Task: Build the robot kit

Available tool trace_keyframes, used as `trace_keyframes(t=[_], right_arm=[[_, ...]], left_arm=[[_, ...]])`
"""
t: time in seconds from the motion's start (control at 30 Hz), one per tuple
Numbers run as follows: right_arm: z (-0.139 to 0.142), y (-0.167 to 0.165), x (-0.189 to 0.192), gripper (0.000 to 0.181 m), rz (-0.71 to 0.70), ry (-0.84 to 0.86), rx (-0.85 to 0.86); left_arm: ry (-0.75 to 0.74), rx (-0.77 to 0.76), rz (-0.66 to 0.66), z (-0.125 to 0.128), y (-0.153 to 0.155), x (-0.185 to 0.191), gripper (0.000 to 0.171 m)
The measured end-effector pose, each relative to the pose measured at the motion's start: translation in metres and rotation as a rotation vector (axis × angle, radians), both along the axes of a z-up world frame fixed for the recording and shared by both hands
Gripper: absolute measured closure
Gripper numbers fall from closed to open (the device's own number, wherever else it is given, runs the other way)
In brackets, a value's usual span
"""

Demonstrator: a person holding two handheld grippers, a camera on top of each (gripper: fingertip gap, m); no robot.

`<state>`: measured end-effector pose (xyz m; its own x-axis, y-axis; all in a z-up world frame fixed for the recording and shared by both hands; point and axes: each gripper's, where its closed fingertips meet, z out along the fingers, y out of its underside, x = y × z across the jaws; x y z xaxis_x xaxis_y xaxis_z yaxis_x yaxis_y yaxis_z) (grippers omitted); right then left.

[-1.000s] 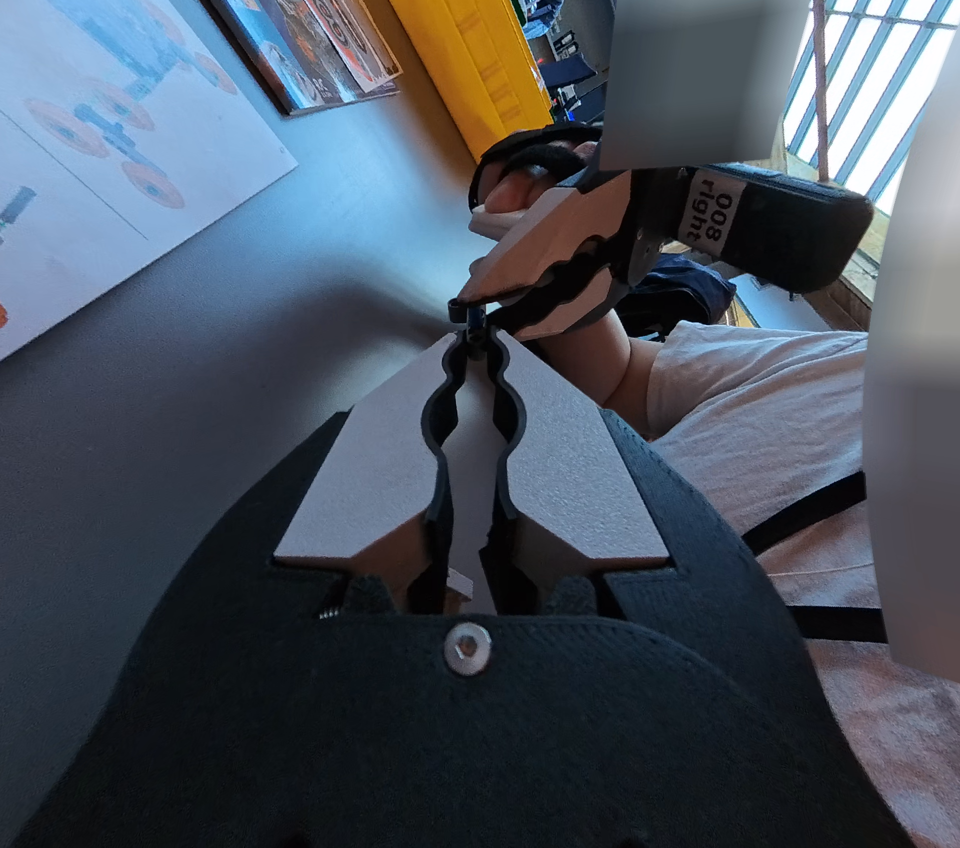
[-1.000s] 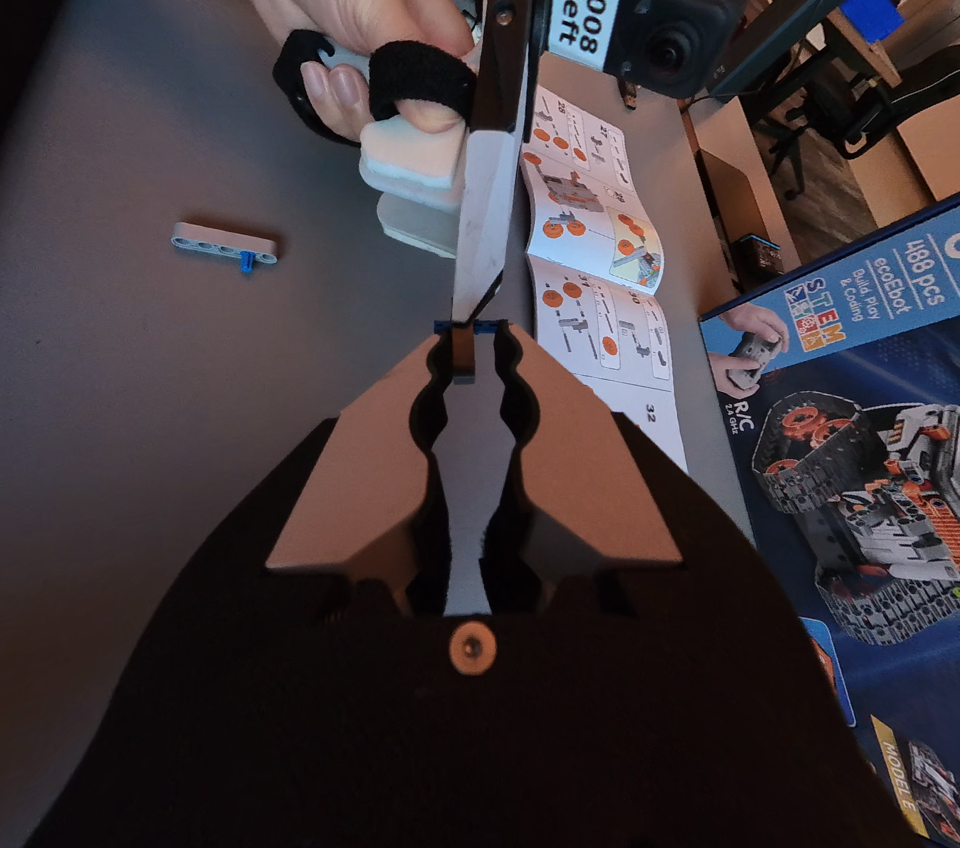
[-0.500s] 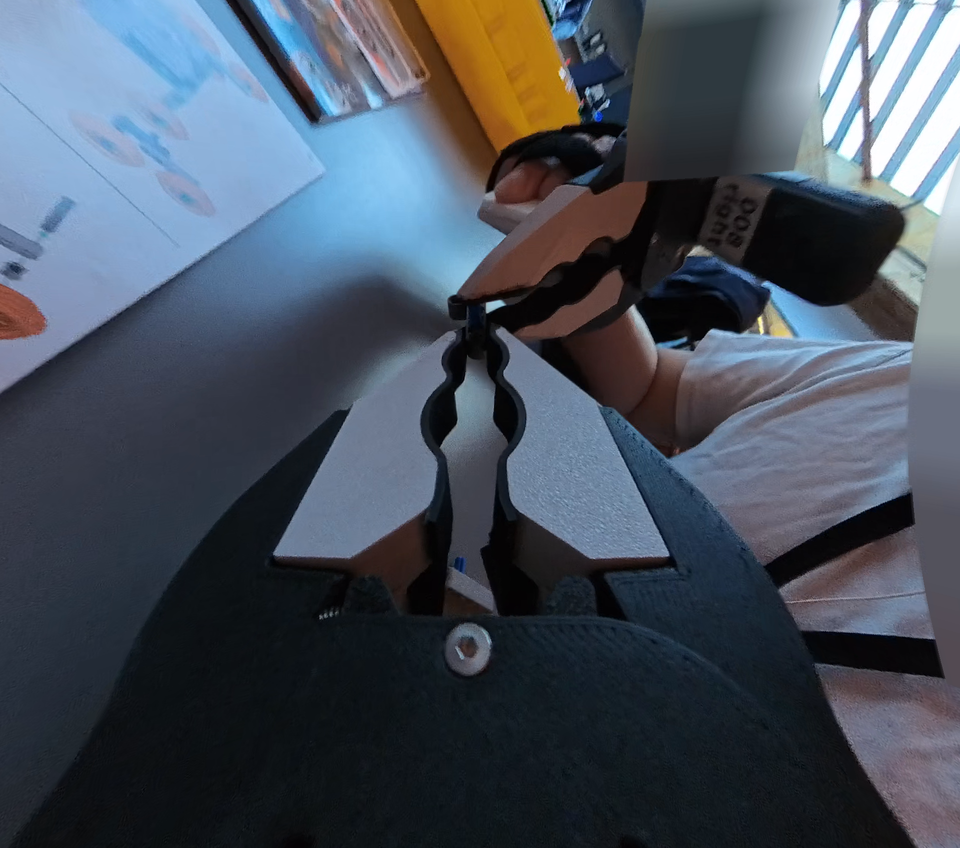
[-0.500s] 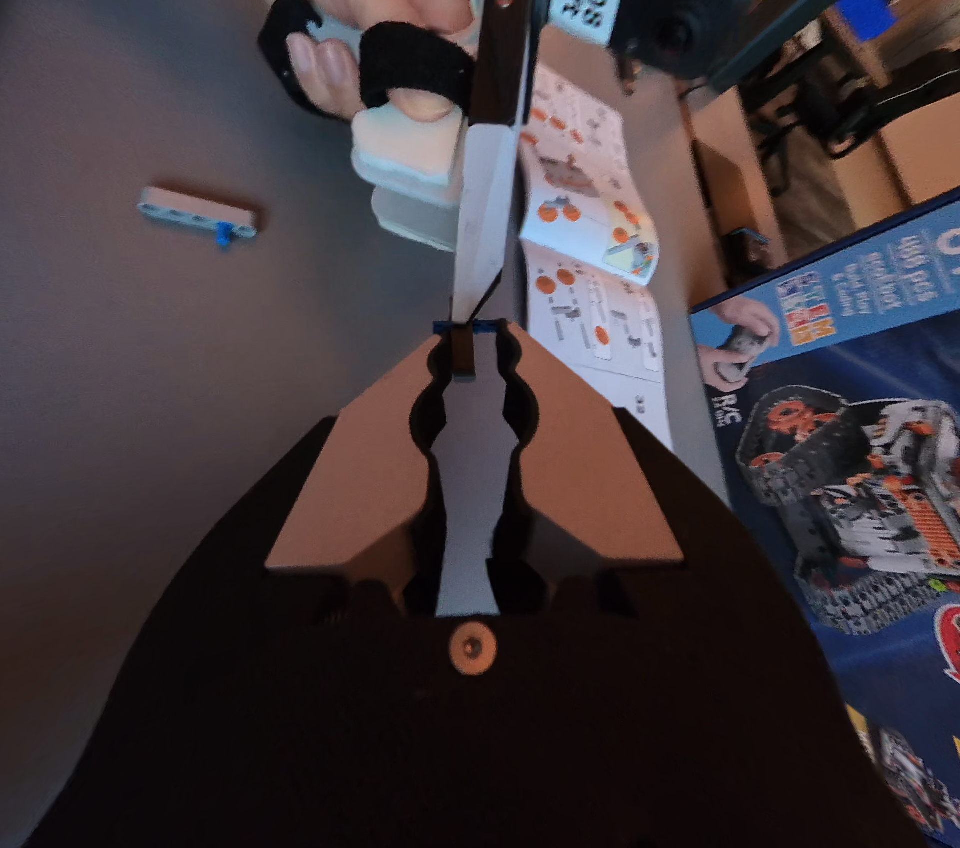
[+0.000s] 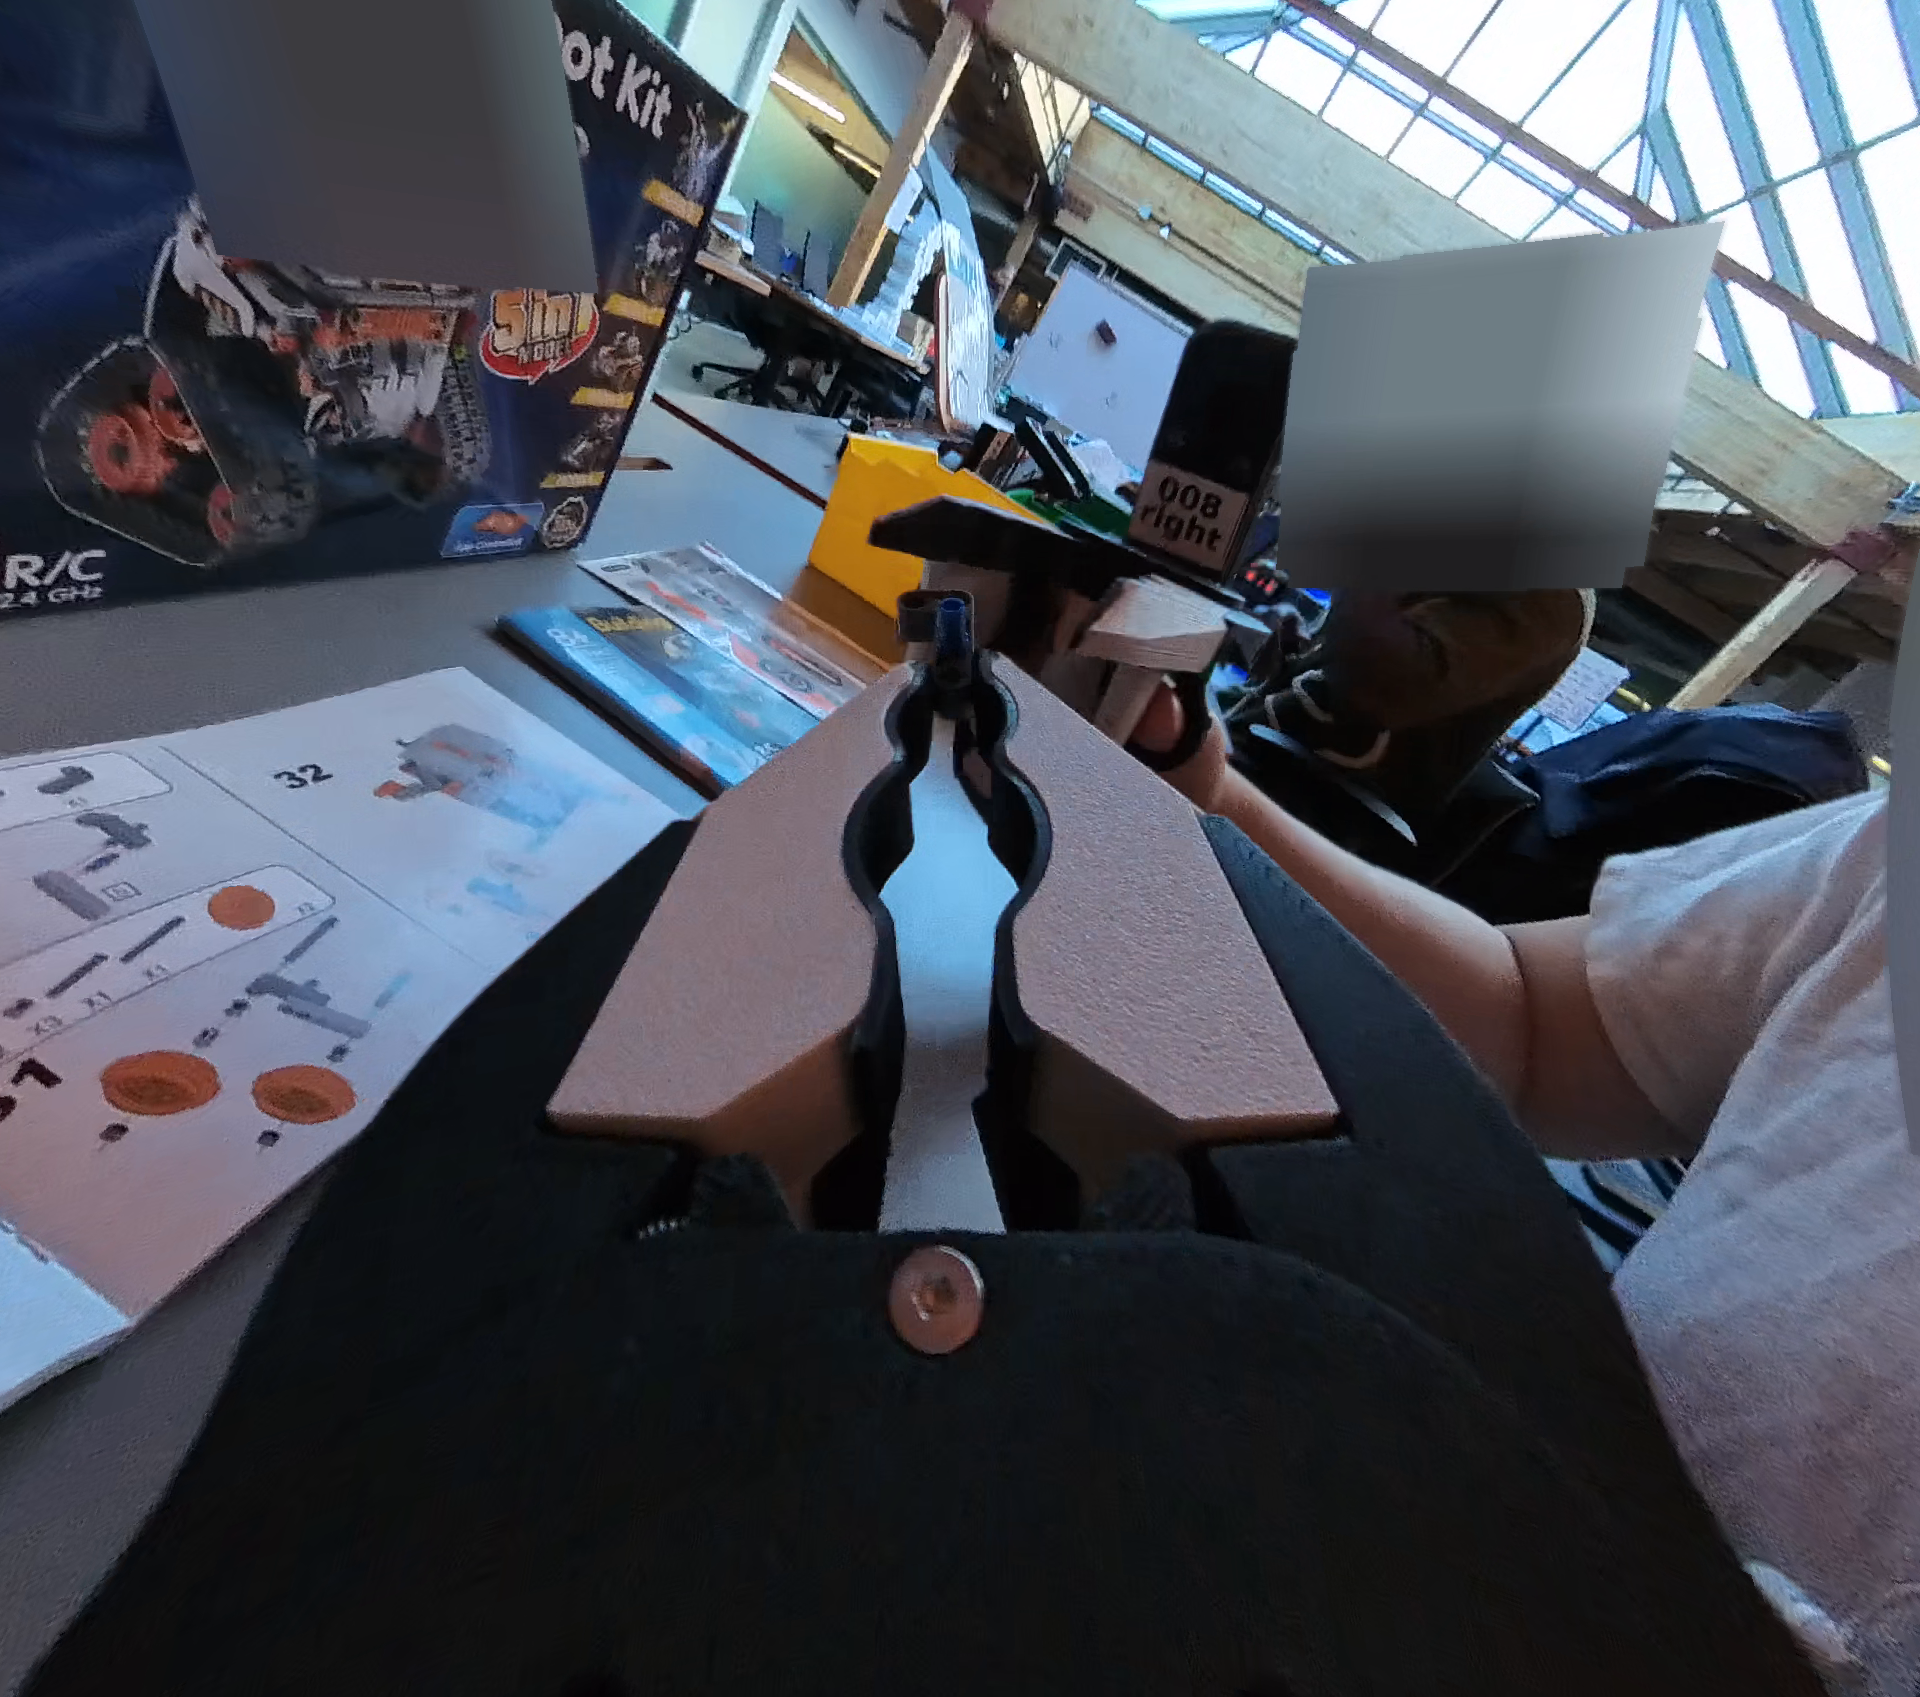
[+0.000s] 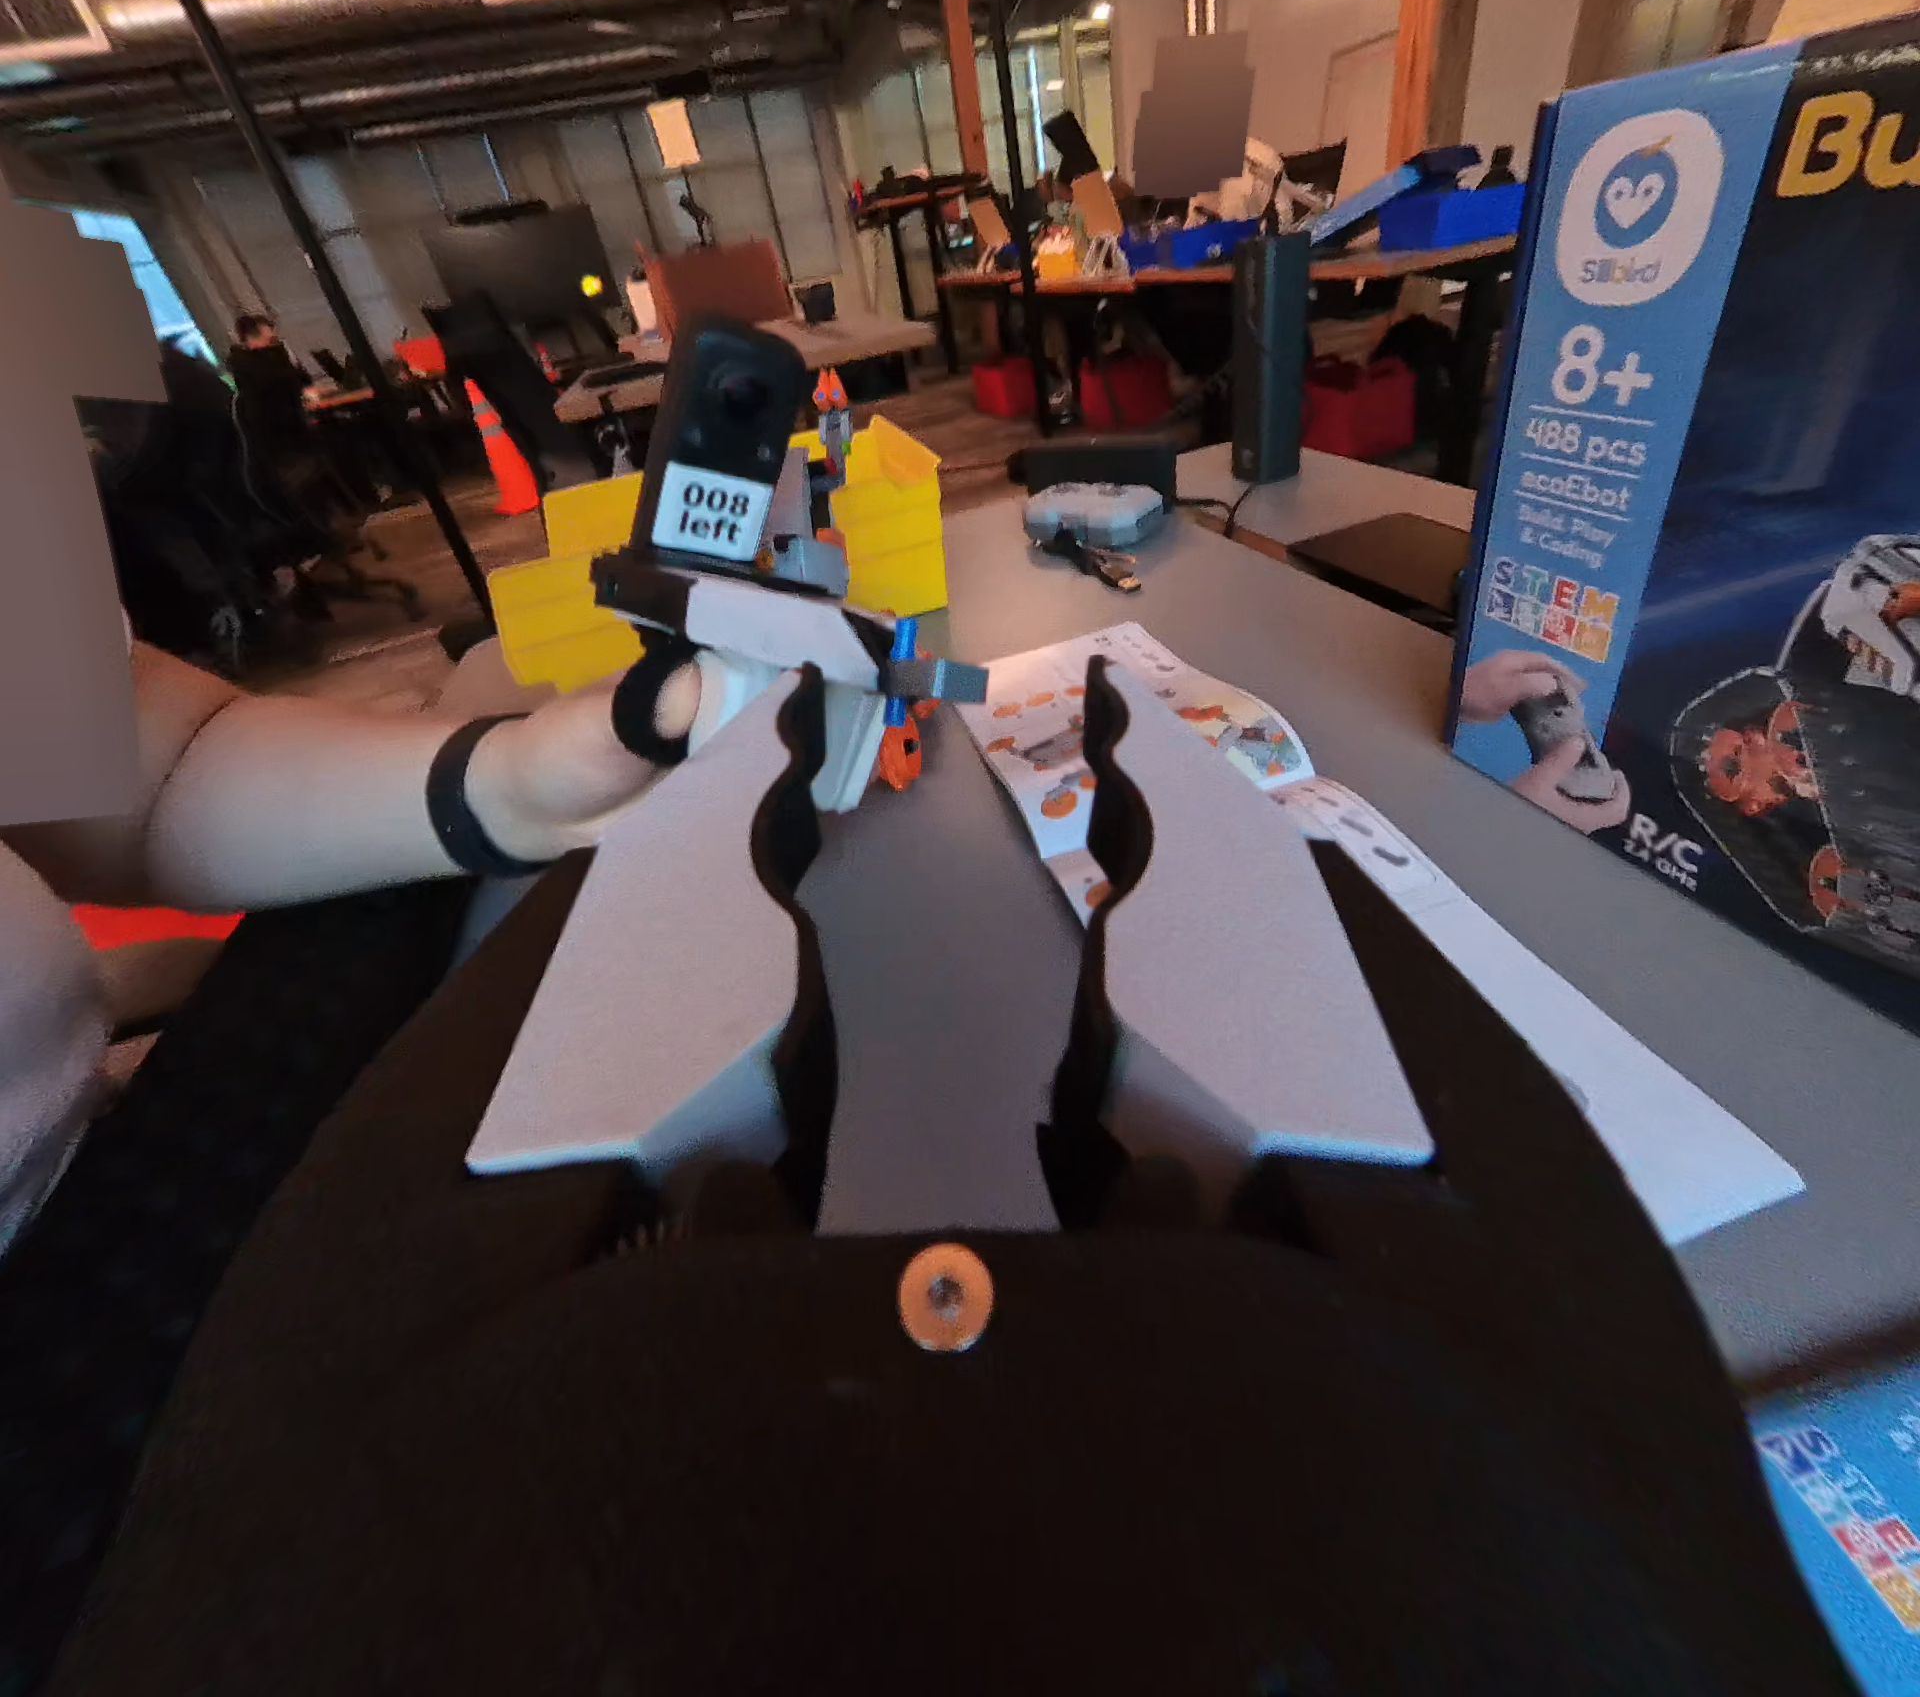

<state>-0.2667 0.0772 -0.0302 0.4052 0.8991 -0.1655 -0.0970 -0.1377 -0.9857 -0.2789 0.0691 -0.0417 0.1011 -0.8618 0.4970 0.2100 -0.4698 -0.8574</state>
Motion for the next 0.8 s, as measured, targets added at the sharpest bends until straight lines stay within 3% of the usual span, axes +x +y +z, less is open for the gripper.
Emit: trace_keyframes(t=[0.1, 0.2, 0.53, 0.8], right_arm=[[0.006, 0.001, 0.000, 0.132, -0.107, -0.085, 0.164], [-0.007, -0.011, -0.009, 0.140, -0.097, -0.298, 0.321], [-0.025, 0.008, -0.014, 0.155, -0.241, -0.384, 0.325], [-0.034, 0.012, -0.011, 0.152, -0.260, -0.443, 0.354]], left_arm=[[-0.042, -0.080, -0.004, -0.001, 0.000, 0.003, 0.167], [-0.079, -0.092, 0.012, 0.003, 0.001, 0.002, 0.167], [-0.069, -0.216, 0.036, -0.012, 0.006, 0.004, 0.167], [-0.059, -0.231, 0.018, -0.015, 0.005, 0.006, 0.167]])
